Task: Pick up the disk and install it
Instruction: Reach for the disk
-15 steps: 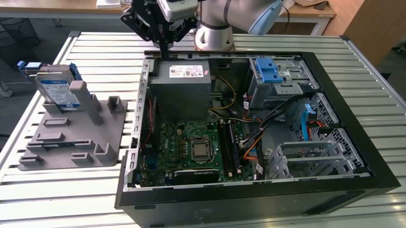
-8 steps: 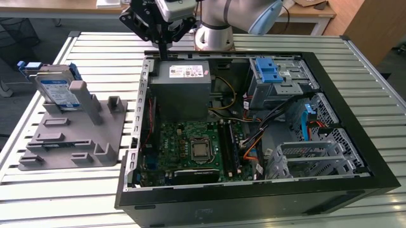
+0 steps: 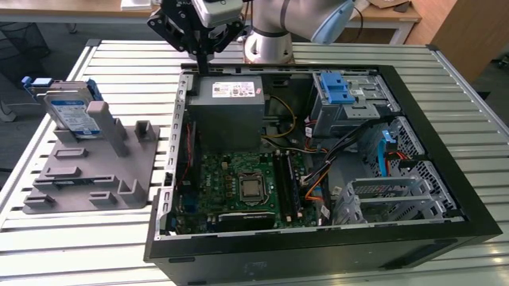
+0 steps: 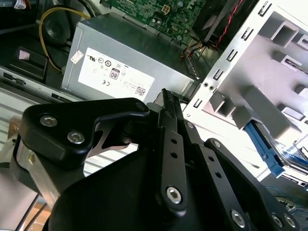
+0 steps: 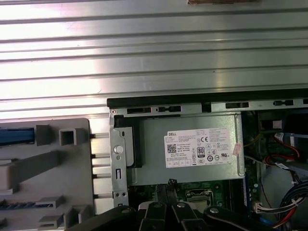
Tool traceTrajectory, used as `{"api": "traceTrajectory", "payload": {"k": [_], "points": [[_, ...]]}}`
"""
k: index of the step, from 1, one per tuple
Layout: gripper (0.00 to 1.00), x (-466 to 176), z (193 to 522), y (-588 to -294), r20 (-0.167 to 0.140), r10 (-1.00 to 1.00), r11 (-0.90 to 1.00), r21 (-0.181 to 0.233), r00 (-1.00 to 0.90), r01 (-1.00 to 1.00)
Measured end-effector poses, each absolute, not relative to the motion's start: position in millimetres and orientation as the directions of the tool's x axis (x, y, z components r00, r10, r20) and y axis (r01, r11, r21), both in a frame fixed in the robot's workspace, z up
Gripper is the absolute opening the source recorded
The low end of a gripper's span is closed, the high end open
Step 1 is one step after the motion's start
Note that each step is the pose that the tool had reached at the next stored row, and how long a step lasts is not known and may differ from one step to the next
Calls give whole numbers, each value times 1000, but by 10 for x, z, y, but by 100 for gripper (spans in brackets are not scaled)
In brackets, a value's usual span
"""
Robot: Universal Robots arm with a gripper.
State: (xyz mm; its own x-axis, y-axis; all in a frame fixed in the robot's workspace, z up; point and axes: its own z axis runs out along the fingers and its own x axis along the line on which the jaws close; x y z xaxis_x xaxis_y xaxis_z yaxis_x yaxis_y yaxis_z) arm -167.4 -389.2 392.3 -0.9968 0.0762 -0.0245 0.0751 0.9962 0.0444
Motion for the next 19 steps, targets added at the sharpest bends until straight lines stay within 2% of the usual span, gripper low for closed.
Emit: {"api": "traceTrajectory", "payload": {"k": [19], "points": [[11,-1740,3915,-3881,-23,76,996,44,-997,75]]}}
